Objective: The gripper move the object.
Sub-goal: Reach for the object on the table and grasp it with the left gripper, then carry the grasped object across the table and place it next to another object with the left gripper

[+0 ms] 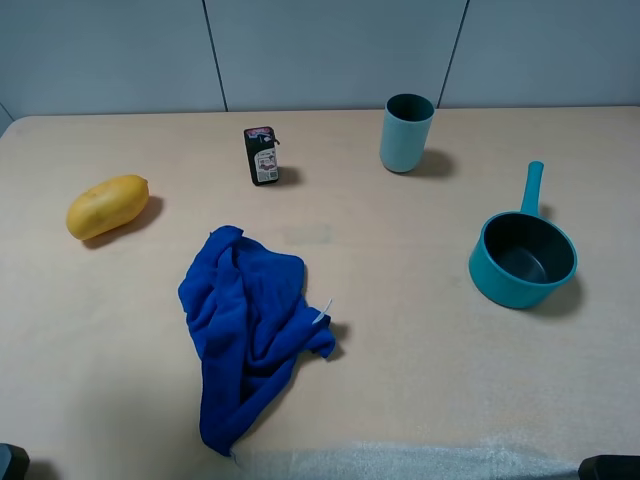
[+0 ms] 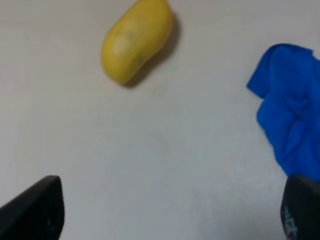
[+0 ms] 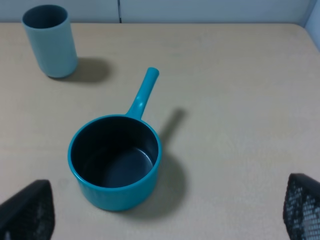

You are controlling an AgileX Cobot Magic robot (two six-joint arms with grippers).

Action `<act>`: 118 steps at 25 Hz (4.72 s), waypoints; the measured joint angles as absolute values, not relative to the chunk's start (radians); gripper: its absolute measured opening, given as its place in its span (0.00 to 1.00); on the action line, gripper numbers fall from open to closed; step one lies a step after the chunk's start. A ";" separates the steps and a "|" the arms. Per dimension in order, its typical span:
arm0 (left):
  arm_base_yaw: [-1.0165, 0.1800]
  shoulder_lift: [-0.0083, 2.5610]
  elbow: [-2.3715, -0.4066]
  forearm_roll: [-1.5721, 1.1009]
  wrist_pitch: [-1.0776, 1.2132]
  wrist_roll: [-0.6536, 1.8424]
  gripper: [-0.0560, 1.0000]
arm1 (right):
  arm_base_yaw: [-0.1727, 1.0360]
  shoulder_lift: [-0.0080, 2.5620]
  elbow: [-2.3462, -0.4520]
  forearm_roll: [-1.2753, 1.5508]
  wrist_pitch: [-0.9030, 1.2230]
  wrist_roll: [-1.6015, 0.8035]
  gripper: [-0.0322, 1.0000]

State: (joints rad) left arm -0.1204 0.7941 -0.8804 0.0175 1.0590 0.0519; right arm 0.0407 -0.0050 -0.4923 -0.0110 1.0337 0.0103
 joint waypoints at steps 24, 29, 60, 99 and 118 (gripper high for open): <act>-0.215 1.334 -0.994 0.017 0.797 0.042 0.86 | 0.041 -0.005 -0.492 -0.011 1.034 0.010 0.70; -0.266 1.417 -1.024 0.017 0.747 0.000 0.86 | 0.041 -0.005 -0.492 -0.011 1.034 0.010 0.70; -0.392 2.011 -1.542 0.042 0.724 -0.036 0.92 | 0.041 -0.005 -0.492 -0.011 1.034 0.010 0.70; -0.429 2.319 -1.712 -0.028 0.586 -0.033 0.90 | 0.041 -0.005 -0.492 -0.010 1.034 0.010 0.70; -0.433 2.319 -1.712 -0.029 0.591 -0.033 0.60 | 0.041 -0.005 -0.492 -0.010 1.034 0.010 0.70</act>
State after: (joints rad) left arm -0.4333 2.3191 -1.7124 -0.0288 0.5913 -0.0326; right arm 0.0407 -0.0050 -0.4923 -0.0099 1.0337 0.0103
